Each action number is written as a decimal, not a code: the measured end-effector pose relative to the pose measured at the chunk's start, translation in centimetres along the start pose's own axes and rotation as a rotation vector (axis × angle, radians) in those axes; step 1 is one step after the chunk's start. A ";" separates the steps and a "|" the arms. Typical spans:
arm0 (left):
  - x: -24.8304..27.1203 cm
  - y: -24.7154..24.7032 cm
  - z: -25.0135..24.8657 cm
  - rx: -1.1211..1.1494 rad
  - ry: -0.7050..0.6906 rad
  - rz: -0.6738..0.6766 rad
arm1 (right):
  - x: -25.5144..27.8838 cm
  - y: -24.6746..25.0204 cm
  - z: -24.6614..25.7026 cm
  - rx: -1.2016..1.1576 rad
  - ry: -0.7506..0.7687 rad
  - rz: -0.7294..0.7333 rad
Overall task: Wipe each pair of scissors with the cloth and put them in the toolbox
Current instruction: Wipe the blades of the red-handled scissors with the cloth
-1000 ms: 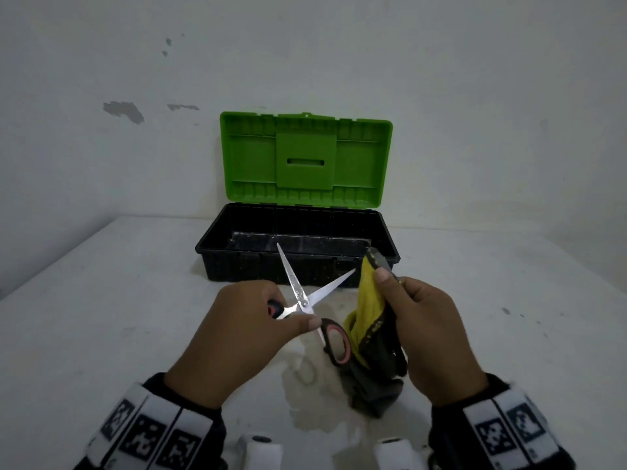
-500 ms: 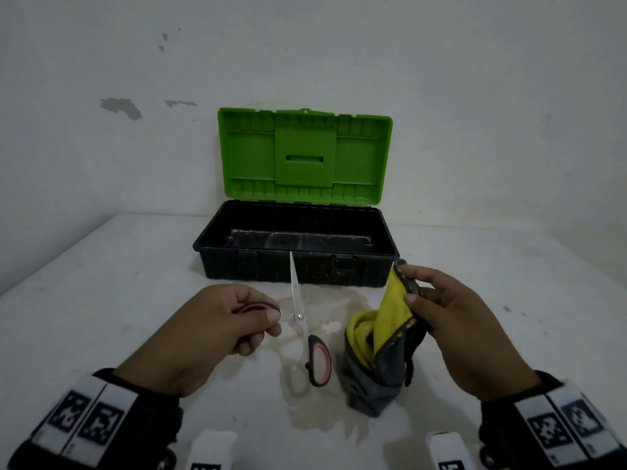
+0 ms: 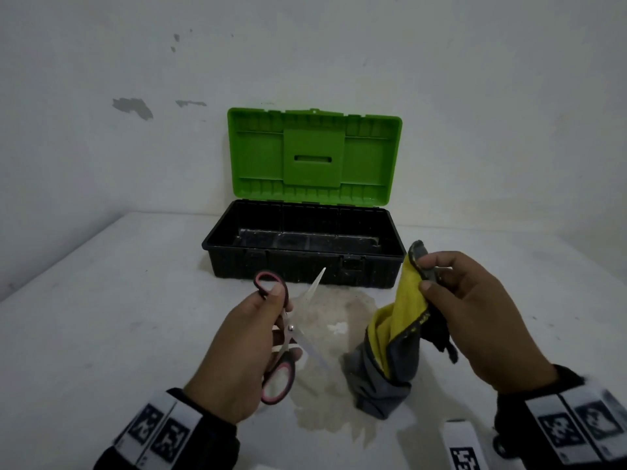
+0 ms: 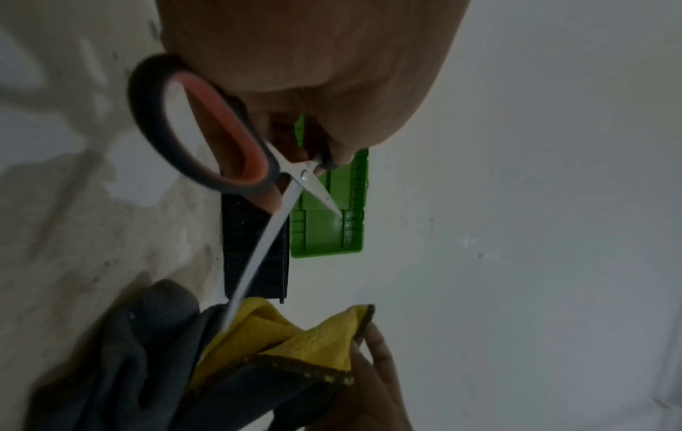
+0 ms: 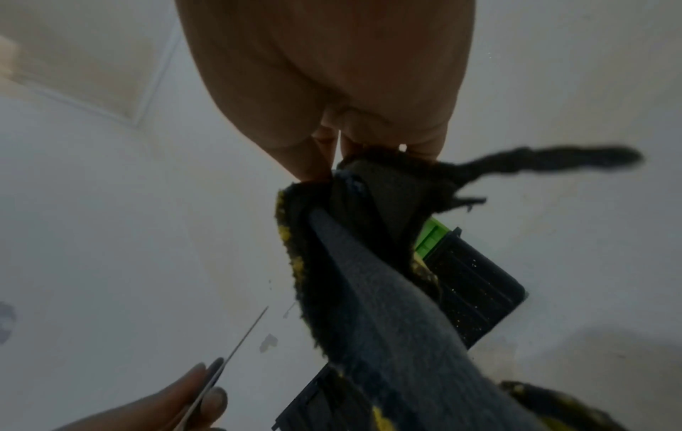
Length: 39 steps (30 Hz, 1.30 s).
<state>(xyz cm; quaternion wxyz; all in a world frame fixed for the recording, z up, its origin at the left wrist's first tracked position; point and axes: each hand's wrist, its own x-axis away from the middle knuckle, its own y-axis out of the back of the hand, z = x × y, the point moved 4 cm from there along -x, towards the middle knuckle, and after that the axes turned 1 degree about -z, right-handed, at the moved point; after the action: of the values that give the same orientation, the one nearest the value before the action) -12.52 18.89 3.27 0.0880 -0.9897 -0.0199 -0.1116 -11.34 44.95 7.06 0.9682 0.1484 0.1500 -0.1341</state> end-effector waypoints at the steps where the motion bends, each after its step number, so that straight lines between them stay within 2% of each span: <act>1: 0.1 -0.2 -0.1 -0.016 -0.013 -0.006 | 0.2 -0.3 0.3 0.000 0.016 0.020; 5: 0.4 -1.0 -0.5 -0.059 -0.035 0.016 | 1.3 -1.9 1.5 0.044 0.111 0.111; 10: 0.2 -2.1 -0.7 0.021 0.028 0.092 | 2.5 -4.3 2.2 0.104 0.195 0.196; 16: 0.1 -2.9 -1.2 0.161 -0.002 0.147 | 2.9 -5.9 2.3 0.117 0.221 0.178; 25: 0.7 -3.5 -0.7 0.208 -0.063 0.214 | 3.5 -6.2 2.6 0.183 0.203 0.140; 31: 0.7 -3.7 -0.1 0.179 -0.136 0.148 | 3.2 -6.2 1.8 0.277 0.147 0.018; 39: 1.2 -3.7 0.4 0.001 -0.264 -0.003 | 3.6 -6.8 1.0 0.396 0.099 0.041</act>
<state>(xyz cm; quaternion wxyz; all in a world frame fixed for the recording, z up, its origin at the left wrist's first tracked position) -11.51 22.58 3.79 0.0850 -0.9956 -0.0330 0.0197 -9.91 37.57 5.08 0.9142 0.3451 0.1652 -0.1339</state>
